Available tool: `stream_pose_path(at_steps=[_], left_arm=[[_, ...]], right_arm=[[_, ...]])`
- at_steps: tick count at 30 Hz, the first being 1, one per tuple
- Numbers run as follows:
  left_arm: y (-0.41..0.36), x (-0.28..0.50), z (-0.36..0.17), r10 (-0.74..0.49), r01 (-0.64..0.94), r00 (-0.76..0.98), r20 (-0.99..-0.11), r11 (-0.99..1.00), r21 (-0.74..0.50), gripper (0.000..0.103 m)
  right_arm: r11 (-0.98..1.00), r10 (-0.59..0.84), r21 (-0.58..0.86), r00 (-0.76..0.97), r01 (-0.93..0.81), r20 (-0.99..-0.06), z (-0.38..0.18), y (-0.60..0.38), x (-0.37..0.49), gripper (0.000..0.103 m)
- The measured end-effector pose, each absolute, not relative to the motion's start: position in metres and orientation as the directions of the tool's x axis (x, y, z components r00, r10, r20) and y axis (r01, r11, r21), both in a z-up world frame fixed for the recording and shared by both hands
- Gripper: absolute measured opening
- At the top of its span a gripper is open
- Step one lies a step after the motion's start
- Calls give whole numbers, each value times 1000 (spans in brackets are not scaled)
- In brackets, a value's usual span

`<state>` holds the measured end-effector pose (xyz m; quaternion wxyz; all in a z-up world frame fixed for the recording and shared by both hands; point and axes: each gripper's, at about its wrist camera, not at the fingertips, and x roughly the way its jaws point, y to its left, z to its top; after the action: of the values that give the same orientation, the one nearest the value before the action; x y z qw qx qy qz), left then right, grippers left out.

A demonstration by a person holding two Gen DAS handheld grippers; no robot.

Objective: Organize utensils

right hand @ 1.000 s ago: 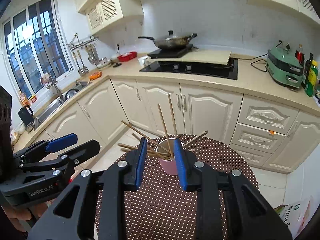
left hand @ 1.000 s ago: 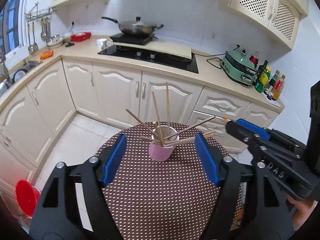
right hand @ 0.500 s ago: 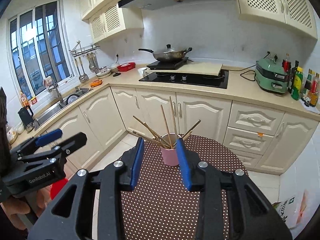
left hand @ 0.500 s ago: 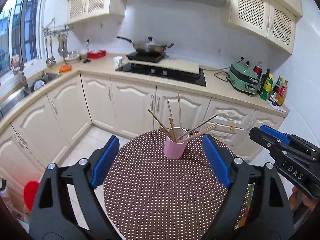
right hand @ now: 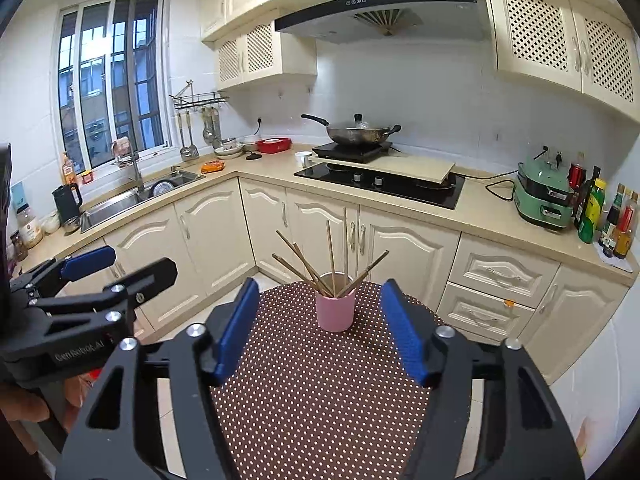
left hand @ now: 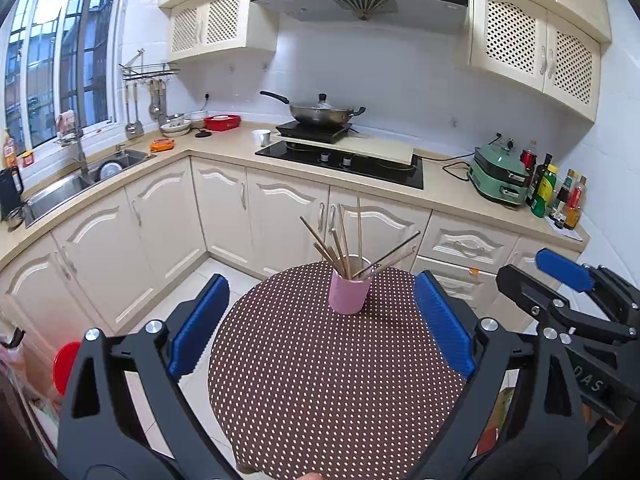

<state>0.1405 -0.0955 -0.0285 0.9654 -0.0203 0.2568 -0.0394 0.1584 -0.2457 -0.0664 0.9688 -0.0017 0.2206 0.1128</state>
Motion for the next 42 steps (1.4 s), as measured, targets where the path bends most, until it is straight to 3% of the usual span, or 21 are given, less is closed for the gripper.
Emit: stream_pose_path(at_steps=[19, 42], left_arm=[[-134, 57, -11, 13, -20, 913, -407, 1000, -12, 93], [-147, 44, -4, 52, -36, 951, -306, 998, 55, 93]], right_arm=[[953, 292, 33, 888, -300, -355, -58, -278, 98, 78], [957, 280, 7, 917, -290, -285, -57, -289, 86, 80]])
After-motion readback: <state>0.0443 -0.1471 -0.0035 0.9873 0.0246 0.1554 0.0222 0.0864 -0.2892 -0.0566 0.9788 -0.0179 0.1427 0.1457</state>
